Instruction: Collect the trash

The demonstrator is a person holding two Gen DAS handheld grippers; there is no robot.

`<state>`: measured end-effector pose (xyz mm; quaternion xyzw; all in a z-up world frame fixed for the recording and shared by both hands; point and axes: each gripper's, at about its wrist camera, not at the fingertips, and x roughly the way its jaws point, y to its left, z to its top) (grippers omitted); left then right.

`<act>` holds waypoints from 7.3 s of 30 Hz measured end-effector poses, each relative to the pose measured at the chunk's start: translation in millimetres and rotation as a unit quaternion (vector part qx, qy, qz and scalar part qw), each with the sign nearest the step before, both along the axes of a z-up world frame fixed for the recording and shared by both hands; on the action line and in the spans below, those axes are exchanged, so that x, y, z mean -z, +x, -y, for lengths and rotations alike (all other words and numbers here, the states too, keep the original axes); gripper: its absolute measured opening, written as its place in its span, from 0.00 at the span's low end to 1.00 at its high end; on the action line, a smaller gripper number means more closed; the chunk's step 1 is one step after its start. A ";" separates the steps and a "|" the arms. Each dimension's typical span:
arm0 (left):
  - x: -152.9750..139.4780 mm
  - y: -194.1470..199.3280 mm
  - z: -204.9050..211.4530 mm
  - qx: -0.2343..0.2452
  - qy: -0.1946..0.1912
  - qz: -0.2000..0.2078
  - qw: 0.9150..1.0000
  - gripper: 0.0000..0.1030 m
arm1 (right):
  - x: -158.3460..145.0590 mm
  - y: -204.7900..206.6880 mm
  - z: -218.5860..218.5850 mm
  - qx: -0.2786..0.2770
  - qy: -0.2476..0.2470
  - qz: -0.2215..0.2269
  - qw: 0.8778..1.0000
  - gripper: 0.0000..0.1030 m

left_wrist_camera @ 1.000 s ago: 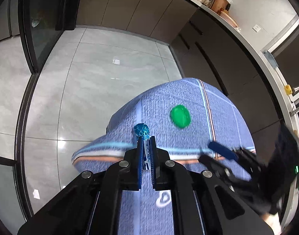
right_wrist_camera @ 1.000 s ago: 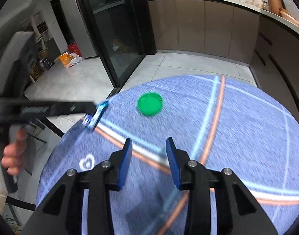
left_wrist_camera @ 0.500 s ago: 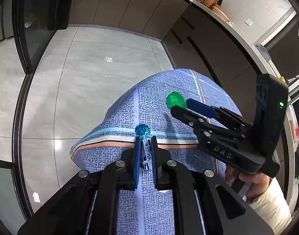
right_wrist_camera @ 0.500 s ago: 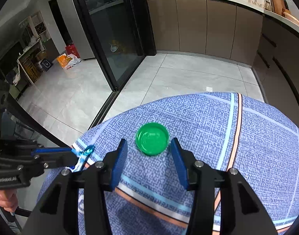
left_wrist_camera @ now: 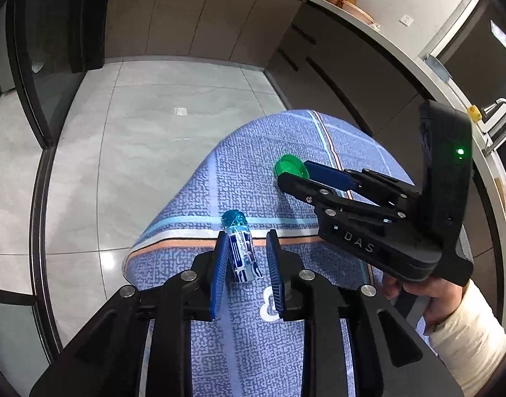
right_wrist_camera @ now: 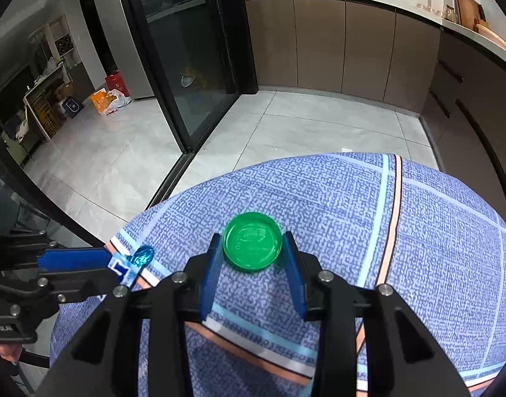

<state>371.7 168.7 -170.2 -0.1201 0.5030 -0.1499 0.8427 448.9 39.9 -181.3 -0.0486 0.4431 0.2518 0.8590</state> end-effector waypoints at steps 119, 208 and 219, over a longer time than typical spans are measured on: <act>41.4 -126.2 577.6 0.379 0.053 0.018 0.924 0.79 | 46.2 -352.2 549.3 0.415 0.064 0.015 0.908 0.85; -187.6 -360.5 205.9 0.011 0.098 0.252 0.963 0.92 | -194.8 -497.0 262.7 0.380 -0.037 0.187 0.905 0.97; -186.3 -357.4 205.3 0.013 0.098 0.248 0.964 0.92 | -191.0 -496.0 261.4 0.381 -0.035 0.182 0.906 0.97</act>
